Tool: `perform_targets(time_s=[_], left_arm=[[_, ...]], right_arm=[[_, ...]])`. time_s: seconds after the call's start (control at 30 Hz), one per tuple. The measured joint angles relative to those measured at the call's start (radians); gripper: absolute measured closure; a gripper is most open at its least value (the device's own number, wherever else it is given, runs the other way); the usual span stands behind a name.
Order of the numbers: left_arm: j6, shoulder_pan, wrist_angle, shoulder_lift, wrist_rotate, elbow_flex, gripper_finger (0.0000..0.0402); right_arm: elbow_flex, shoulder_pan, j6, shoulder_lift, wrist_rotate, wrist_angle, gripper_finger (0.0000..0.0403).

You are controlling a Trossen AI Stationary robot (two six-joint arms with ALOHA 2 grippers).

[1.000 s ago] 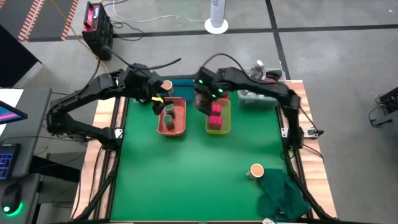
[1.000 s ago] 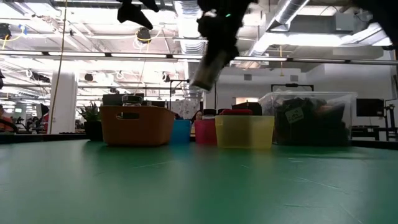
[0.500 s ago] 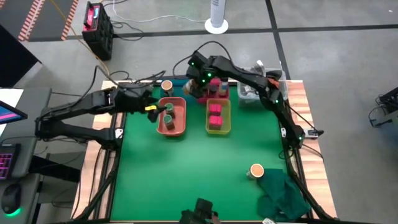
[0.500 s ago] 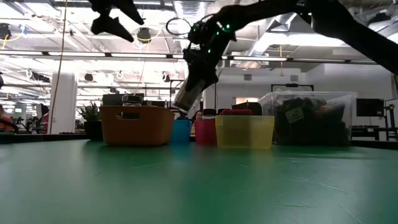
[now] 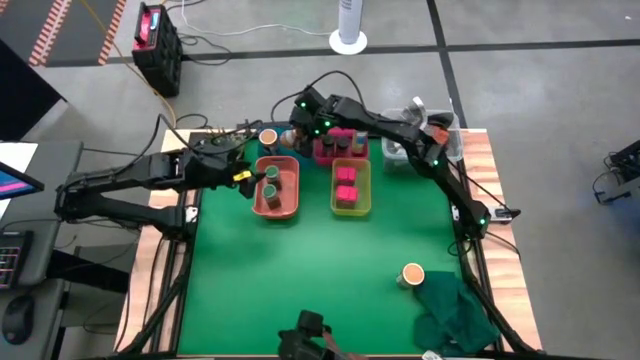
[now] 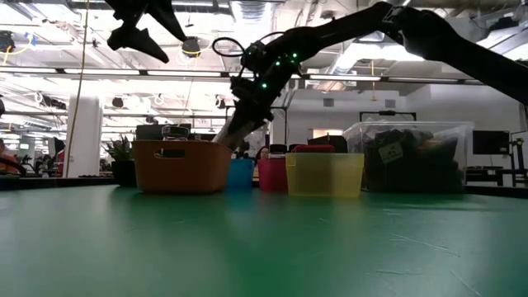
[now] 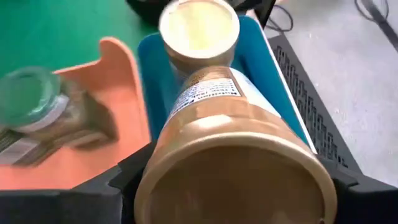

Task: Sort spices by type
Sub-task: Put the top brown seasoning bottle into the blue bin, then put the black seasoning bottle into the red bin upright

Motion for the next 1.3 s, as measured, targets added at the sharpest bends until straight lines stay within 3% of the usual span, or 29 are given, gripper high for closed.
perform_targets(time_s=[0.5,0.87,1.03,1.3], left_arm=[[-0.035,0.000,-0.001,-0.001,-0.002,0.000,0.0107],[-0.033,0.000,-0.002,-0.003,-0.001,0.001,0.0107],[-0.015,0.000,-0.002,-0.002,-0.001,0.001,0.0107],[-0.005,0.000,-0.003,-0.008,0.029,0.001,0.0107]], right_arm=[[-0.002,0.004,-0.051,0.056,0.035,-0.050,0.0087],[-0.001,-0.003,-0.063,0.051,0.021,-0.068,0.0021],[0.019,-0.004,-0.060,0.049,0.021,-0.088,0.0010],[0.016,-0.045,-0.032,-0.046,0.029,-0.161,0.0010]])
